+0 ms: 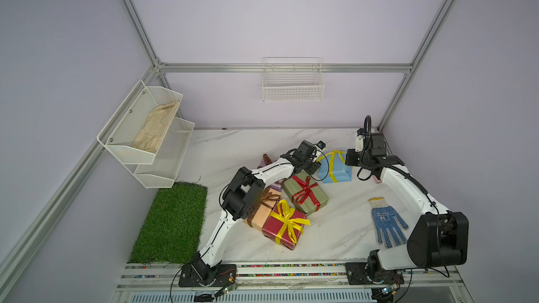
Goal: Untie the ribbon bows on the gift boxes
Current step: Untie the ribbon from the gift box.
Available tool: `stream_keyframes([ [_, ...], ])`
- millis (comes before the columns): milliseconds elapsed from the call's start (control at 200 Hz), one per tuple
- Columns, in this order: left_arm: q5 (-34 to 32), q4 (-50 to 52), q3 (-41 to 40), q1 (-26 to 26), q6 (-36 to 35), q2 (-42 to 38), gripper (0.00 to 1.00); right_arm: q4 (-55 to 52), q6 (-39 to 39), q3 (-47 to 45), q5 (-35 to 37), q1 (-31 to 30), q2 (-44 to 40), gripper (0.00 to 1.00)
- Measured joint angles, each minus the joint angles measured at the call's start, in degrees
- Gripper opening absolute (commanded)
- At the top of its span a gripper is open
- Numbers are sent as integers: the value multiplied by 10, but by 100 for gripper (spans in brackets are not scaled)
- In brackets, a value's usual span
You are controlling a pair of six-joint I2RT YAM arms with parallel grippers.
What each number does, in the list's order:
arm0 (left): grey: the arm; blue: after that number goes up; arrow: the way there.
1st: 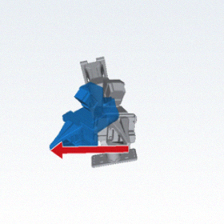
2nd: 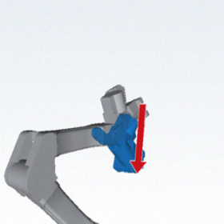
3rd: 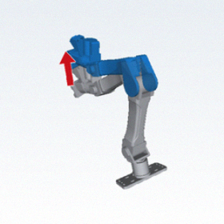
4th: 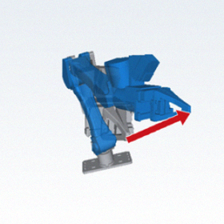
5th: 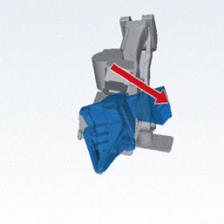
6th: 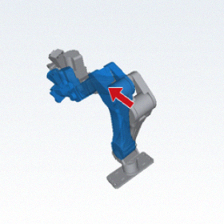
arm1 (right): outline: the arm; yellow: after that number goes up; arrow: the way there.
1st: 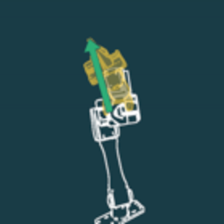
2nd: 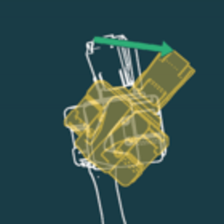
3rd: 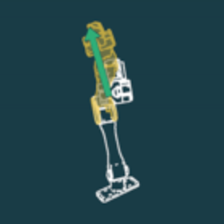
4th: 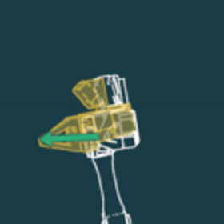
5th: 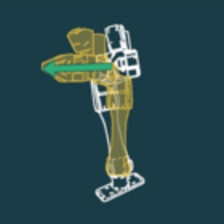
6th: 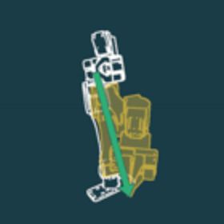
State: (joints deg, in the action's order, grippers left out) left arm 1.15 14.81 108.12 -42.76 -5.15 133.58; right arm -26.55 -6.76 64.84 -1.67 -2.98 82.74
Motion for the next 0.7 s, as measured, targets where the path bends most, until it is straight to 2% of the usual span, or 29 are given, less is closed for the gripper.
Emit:
stream_keyframes([
  [385, 9, 3, 9, 11, -41, 0, 82, 4, -10, -40, -10, 0, 26, 0],
  [700, 36, -16, 90, 22, -85, 19, 91, 17, -11, -45, -23, 0, 26, 0],
])
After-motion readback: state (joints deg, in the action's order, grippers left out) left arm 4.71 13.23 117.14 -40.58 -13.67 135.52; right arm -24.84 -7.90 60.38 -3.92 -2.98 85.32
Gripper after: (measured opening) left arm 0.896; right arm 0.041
